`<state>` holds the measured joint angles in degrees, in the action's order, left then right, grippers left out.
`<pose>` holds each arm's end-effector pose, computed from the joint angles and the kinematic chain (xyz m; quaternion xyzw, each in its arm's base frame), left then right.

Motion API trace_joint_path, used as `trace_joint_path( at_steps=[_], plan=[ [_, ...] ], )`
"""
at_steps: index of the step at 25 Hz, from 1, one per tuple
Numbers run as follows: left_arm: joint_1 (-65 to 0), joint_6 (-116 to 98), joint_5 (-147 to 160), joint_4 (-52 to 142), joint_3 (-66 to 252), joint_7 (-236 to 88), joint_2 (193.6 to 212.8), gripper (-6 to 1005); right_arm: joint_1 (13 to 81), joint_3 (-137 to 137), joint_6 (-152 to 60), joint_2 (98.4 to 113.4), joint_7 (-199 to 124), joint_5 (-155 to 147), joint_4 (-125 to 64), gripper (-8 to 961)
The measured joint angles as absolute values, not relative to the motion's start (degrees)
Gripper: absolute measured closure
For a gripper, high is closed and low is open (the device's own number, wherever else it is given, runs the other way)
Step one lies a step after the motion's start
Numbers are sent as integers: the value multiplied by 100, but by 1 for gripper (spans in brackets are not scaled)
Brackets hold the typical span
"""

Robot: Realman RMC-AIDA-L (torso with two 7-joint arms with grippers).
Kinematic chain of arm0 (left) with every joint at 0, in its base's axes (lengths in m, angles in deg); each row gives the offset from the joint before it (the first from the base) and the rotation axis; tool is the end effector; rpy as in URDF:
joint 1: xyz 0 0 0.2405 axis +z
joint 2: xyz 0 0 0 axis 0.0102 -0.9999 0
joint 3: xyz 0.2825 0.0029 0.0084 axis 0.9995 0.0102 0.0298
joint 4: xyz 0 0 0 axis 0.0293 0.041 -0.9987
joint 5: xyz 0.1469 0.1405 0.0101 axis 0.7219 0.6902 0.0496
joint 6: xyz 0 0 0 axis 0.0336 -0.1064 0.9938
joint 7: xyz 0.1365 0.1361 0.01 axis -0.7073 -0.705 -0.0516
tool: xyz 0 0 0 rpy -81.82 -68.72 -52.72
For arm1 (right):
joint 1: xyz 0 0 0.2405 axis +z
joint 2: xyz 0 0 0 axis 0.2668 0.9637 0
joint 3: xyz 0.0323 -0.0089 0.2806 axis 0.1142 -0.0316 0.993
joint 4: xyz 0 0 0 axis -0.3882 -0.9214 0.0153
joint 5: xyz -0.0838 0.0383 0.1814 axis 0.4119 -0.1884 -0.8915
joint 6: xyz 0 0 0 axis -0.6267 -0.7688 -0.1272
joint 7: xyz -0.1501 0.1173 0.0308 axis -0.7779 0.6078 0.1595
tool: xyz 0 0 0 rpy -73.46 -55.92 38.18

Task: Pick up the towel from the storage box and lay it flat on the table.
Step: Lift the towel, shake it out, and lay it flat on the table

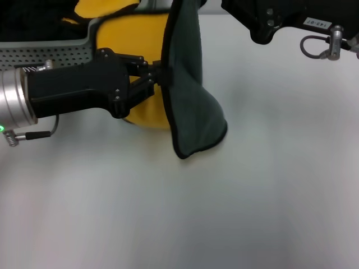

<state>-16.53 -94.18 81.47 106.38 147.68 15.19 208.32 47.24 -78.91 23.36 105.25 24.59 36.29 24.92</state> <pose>-0.1933 0.3155 -0.0068 -0.9165 -0.1394 -0.3542 0.1230 0.0611 0.3601 -0.0047 -0.8772 -0.1193 0.4485 0.1227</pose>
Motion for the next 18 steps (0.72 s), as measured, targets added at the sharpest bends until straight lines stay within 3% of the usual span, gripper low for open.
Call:
trace_joint_path(
  at_steps=[18],
  plan=[
    [-1820, -9423, 7857, 9665, 14803, 1067, 20827, 873, 4986, -7317, 2333, 10633, 2499, 3699, 2510, 927]
  ],
)
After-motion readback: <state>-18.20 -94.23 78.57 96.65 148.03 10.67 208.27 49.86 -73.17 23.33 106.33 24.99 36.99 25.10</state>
